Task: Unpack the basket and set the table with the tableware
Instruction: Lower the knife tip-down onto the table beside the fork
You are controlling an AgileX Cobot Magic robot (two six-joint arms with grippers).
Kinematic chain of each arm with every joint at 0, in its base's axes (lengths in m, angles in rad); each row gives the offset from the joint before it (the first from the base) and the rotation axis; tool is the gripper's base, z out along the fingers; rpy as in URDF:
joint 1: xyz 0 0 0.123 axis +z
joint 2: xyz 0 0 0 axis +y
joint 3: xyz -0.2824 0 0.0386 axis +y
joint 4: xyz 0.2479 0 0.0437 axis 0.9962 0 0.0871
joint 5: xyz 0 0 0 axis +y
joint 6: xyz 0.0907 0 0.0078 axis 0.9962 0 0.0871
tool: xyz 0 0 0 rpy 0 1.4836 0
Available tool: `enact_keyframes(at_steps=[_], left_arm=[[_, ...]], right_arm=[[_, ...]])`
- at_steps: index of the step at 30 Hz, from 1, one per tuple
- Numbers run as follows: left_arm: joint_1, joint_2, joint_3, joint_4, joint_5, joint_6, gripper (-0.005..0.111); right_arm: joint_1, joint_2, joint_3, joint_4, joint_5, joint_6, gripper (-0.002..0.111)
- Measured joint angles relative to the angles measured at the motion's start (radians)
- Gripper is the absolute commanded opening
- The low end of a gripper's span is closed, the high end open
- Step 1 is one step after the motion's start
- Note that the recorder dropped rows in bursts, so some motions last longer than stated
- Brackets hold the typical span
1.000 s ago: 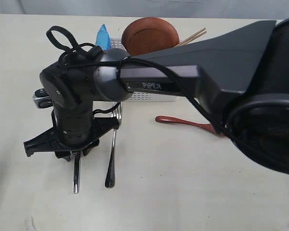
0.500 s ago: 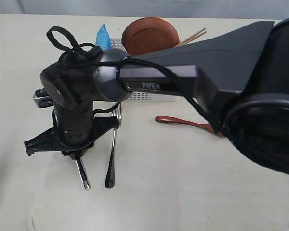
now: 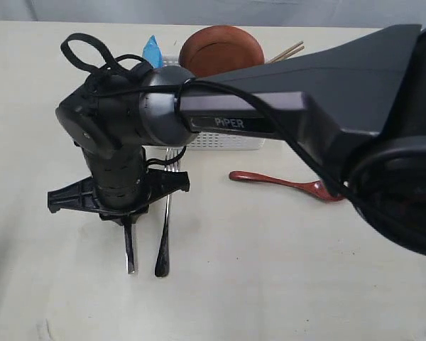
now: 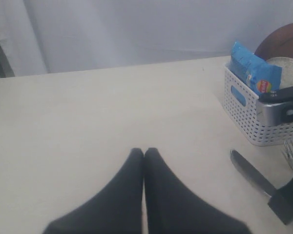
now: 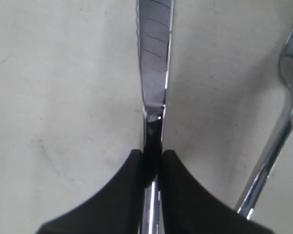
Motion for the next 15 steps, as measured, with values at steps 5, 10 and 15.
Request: enact_keyframes(at_steps=[5, 10, 15], left_arm=[[0.0, 0.0, 0.0, 0.0, 0.0, 0.0, 0.0], [0.0, 0.0, 0.0, 0.0, 0.0, 0.0, 0.0], [0.0, 0.0, 0.0, 0.0, 0.0, 0.0, 0.0]], right_arm=[[0.0, -0.017, 0.002, -0.002, 0.0, 0.083, 0.0], [0.0, -0.04, 0.06, -0.038, -0.002, 0.207, 0.0], [0.0, -0.104, 0.168, -0.048, -0.112, 0.277, 0.0]])
